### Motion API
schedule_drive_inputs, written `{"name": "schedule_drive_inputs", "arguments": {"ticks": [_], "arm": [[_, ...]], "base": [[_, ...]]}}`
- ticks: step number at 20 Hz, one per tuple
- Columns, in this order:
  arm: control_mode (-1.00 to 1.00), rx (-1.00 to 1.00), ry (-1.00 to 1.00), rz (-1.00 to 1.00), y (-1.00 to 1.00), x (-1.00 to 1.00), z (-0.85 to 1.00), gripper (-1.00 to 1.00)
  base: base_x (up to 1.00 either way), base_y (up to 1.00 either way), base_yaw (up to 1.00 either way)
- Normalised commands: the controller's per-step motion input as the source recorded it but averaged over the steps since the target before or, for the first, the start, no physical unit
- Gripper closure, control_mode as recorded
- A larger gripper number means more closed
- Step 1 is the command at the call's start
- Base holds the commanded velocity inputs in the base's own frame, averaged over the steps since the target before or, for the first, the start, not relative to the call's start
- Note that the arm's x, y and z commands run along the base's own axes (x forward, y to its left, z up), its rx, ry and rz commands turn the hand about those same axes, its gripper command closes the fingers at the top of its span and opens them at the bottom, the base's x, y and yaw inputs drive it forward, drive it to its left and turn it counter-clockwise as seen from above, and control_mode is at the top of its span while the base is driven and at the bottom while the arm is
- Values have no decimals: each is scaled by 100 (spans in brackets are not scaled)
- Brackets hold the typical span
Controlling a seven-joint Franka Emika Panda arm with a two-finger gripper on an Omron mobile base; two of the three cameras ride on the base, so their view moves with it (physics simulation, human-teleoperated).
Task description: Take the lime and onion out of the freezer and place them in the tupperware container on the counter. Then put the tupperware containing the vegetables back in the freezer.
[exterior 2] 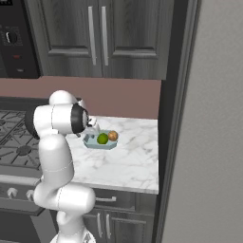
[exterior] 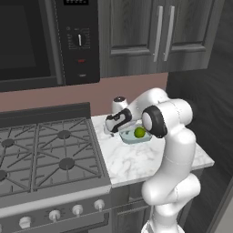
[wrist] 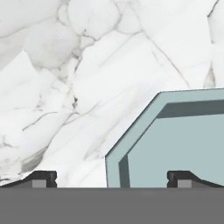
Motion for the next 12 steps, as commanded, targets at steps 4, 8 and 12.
{"name": "schedule_drive_inputs", "arguments": {"ticks": [4, 8, 12], "arm": [[-100, 0, 4, 0, 0, 0, -18, -100], [-100, 0, 5, 0, 0, 0, -10, -100], [-100, 0, 6, 0, 0, 0, -6, 100]], "base": [[0, 0, 0], [0, 0, 0], [0, 0, 0]]}}
